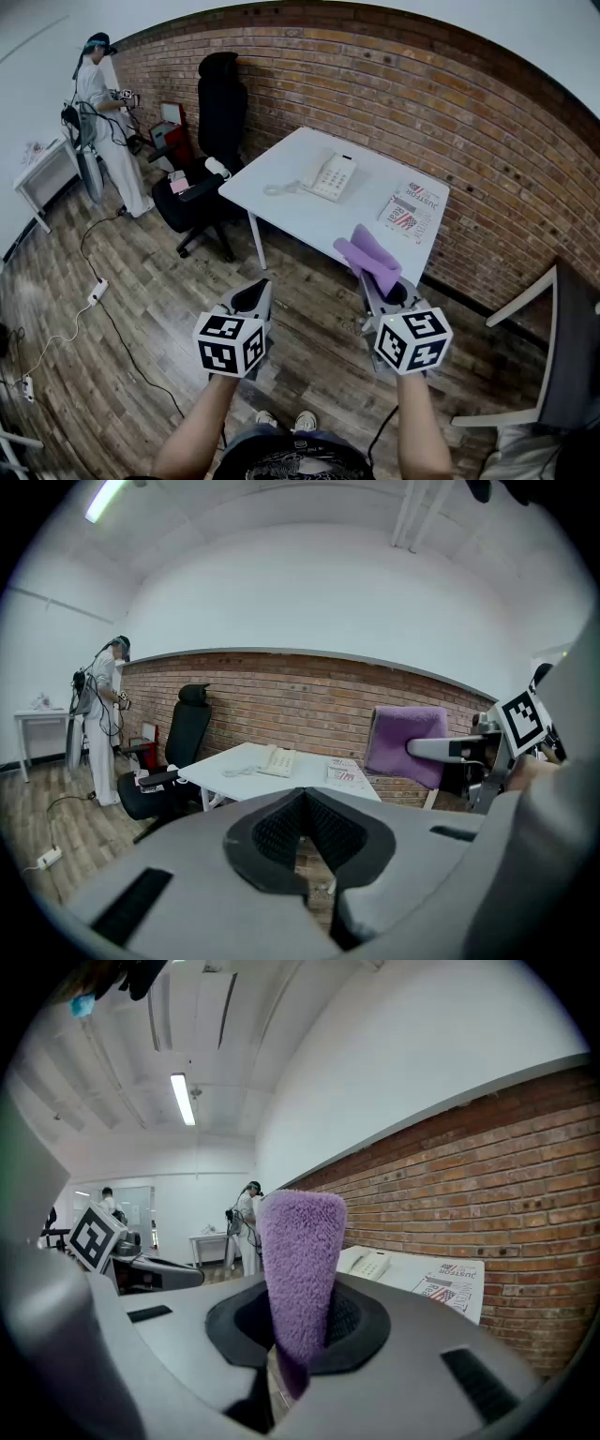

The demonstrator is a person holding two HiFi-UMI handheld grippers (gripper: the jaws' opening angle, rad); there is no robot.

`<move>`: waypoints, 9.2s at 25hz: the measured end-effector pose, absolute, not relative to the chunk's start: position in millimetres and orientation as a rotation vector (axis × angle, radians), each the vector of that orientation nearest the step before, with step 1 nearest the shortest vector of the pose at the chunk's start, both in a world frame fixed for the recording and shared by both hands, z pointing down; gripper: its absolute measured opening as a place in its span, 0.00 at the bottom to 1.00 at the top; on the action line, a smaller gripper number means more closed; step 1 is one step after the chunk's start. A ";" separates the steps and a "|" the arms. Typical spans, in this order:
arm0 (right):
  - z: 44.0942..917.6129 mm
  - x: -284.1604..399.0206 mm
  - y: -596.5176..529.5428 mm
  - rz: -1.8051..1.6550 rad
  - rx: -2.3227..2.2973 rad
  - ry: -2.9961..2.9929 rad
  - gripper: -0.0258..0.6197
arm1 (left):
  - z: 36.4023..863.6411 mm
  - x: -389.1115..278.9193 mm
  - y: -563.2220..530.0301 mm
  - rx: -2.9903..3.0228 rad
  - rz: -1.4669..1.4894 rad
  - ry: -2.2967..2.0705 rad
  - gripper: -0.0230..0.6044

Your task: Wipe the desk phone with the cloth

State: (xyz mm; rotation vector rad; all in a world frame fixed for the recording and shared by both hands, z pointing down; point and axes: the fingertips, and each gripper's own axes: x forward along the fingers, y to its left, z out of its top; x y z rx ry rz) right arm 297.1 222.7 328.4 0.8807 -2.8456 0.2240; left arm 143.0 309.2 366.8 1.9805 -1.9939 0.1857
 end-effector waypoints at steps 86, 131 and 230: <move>381.7 74.7 -207.6 0.326 1.211 -2.586 0.11 | 423.6 -94.6 -153.1 2.184 0.295 -1.612 0.04; 517.1 44.3 -327.9 0.393 1.058 -2.350 0.11 | 498.8 -80.9 -254.7 2.200 0.500 -1.332 0.04; 487.6 -27.0 -333.9 0.167 0.832 -2.241 0.11 | 487.5 -154.2 -201.0 2.149 0.416 -1.428 0.04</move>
